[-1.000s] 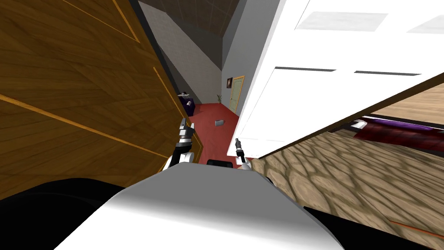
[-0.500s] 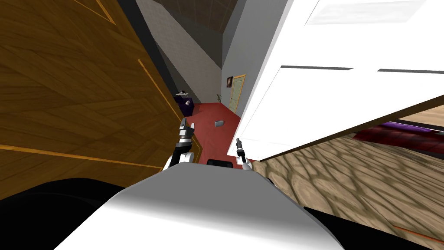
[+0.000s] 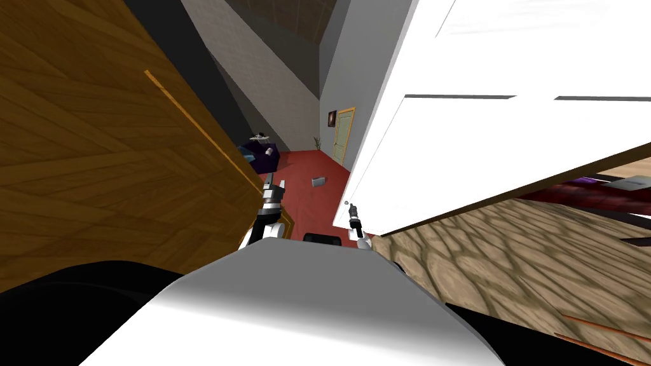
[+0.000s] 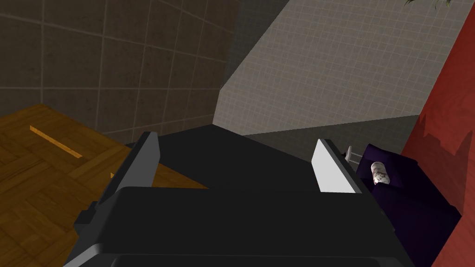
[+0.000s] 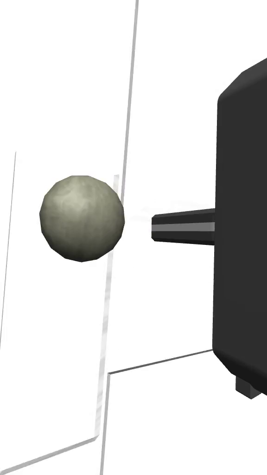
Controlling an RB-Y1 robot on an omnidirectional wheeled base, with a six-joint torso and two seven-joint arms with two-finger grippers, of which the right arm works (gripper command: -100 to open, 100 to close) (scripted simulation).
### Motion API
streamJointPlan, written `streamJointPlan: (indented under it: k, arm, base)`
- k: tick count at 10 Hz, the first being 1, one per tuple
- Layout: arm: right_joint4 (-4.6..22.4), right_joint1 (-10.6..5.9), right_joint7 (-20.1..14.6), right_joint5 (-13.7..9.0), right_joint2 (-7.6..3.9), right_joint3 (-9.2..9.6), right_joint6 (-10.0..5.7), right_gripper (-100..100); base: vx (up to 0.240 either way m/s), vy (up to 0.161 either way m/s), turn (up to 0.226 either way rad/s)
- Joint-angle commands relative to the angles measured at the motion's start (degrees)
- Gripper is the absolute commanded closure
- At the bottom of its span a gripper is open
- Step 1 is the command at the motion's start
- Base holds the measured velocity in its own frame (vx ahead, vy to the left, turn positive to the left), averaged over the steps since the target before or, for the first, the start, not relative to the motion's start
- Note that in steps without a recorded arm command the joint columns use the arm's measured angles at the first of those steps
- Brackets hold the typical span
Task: Push the door open
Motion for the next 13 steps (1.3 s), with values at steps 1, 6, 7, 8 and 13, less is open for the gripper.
streamJointPlan:
  k: [1, 6, 7, 8, 13]
  arm:
    - [-0.3, 0.14, 0.5, 0.0, 0.48, 0.14, 0.33, -100]
    - [-0.7, -0.09, 2.3, -0.2, 4.90, 0.34, 0.96, -100]
    - [-0.7, -0.11, 2.5, -0.2, 5.81, 0.36, 1.03, -100]
    - [-0.3, -0.38, 2.1, -0.2, 4.91, 0.31, 1.07, -100]
    - [0.2, -0.22, 2.3, -0.5, 2.49, -0.33, -0.10, -100]
  base:
    - [-0.169, 0.044, -0.060]
    - [-0.208, 0.017, -0.061]
    - [-0.138, 0.018, -0.046]
    - [-0.062, 0.008, -0.008]
    - [0.194, -0.001, 0.030]
